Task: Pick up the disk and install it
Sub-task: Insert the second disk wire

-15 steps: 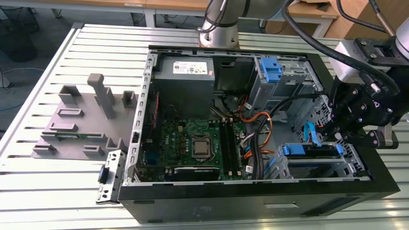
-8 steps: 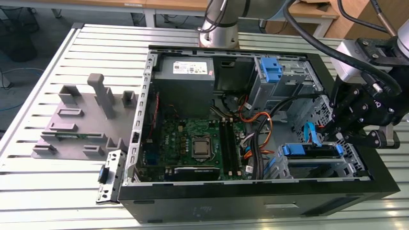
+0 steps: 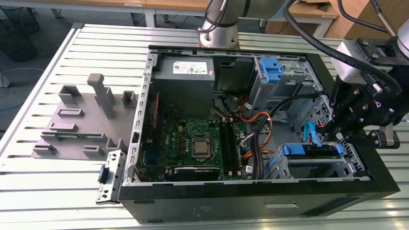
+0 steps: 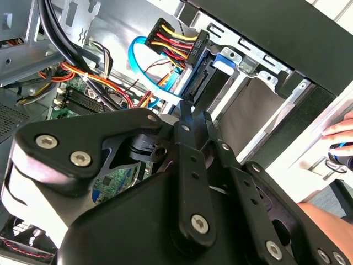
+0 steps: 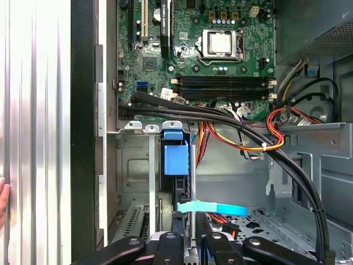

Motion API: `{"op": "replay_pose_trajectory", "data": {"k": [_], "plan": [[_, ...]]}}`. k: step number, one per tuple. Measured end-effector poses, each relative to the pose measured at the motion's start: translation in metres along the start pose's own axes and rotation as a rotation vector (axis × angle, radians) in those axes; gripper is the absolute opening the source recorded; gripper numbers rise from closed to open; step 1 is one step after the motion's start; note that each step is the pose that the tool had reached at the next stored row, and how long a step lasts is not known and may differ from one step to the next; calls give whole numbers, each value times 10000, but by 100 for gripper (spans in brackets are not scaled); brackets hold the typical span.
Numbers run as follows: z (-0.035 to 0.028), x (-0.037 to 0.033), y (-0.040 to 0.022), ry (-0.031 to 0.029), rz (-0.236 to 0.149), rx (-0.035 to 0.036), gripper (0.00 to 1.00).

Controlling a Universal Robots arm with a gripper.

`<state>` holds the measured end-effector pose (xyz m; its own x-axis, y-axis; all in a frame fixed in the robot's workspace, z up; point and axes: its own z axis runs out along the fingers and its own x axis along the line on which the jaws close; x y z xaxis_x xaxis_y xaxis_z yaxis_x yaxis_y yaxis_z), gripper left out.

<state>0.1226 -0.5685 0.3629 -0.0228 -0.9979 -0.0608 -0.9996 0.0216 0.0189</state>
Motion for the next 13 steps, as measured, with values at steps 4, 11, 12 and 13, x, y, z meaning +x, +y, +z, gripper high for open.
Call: {"op": "replay_pose_trajectory", "data": {"k": [4, 11, 12, 13], "plan": [[0, -1, -27, 1, 0, 0, 24], [6, -31, -31, 0, 0, 0, 24], [8, -32, -31, -2, 0, 0, 24], [8, -33, -31, -2, 0, -1, 24]]}}
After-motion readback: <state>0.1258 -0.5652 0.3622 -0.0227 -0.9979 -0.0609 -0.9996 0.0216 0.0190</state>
